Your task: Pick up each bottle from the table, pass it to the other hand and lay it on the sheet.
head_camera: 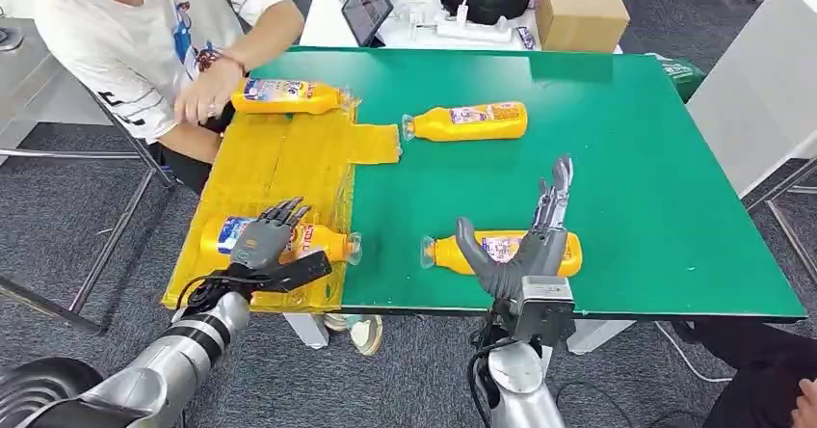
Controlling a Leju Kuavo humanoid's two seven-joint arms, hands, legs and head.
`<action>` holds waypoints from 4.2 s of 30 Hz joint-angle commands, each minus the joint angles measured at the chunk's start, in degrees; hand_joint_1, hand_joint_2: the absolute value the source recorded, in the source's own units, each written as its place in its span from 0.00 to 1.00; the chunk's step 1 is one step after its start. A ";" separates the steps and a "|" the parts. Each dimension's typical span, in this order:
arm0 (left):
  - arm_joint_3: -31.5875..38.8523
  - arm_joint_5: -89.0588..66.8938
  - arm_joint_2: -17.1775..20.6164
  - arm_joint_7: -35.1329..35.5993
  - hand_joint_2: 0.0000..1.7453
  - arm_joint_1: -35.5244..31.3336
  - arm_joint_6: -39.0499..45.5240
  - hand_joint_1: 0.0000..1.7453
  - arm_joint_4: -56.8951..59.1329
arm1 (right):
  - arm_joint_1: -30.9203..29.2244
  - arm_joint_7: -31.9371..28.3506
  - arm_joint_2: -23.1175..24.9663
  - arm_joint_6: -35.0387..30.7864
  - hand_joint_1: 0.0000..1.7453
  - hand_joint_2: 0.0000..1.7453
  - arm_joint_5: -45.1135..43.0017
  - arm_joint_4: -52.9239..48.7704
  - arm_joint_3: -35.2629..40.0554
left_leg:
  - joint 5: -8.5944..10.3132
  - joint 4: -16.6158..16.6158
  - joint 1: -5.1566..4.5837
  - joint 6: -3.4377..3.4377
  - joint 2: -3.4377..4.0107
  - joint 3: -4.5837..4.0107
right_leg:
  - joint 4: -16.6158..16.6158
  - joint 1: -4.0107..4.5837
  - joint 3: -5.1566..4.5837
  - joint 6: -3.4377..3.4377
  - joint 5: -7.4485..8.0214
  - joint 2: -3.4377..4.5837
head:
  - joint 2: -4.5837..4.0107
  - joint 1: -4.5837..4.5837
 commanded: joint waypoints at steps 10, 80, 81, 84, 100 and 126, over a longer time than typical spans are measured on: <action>17.50 26.86 -1.41 -12.89 0.00 5.77 -30.72 0.00 -0.04 | -4.61 0.06 0.37 3.35 0.00 1.00 -0.03 11.87 -3.10 | 0.10 -0.26 0.02 0.09 0.38 0.66 | -0.28 0.08 0.56 -0.22 0.18 0.29 | 0.00 0.00; 4.05 36.97 -5.83 -20.12 1.00 15.82 15.37 0.00 -34.80 | -28.10 36.73 -32.30 45.97 0.97 1.00 29.15 46.05 17.58 | 0.10 0.01 0.05 0.06 0.05 -0.22 | -0.18 0.10 -0.21 -0.14 0.11 -0.07 | 0.00 -0.02; 3.97 37.00 -5.85 -20.12 1.00 15.74 15.38 0.00 -34.61 | -28.06 36.70 -32.43 45.95 0.99 1.00 29.17 46.04 17.92 | 0.10 0.02 0.03 0.04 0.01 -0.26 | -0.15 0.07 -0.23 -0.11 0.09 -0.09 | 0.00 -0.02; 3.51 37.23 -5.99 -20.12 1.00 15.61 15.16 0.00 -34.02 | -26.97 36.17 -32.47 45.29 1.00 1.00 28.18 45.03 18.49 | 0.11 -0.02 0.04 0.03 -0.02 -0.20 | -0.17 0.07 -0.16 -0.12 0.09 -0.11 | 0.00 0.00; 4.04 54.65 -9.49 -8.97 1.00 19.20 -17.09 0.00 -33.37 | -6.71 13.17 -11.29 8.10 1.00 1.00 19.50 4.26 -8.90 | -0.07 0.04 0.08 -0.03 0.40 -0.31 | -0.01 0.15 -0.48 -0.21 0.02 0.25 | 0.00 -0.07; -7.34 82.91 -6.44 -2.04 1.00 19.04 -43.05 0.00 -34.99 | -4.01 0.45 -3.10 8.27 1.00 1.00 21.82 27.96 1.92 | 0.02 -0.06 0.09 -0.03 0.31 -0.41 | -0.16 0.11 -0.50 -0.12 0.09 0.23 | 0.00 -0.04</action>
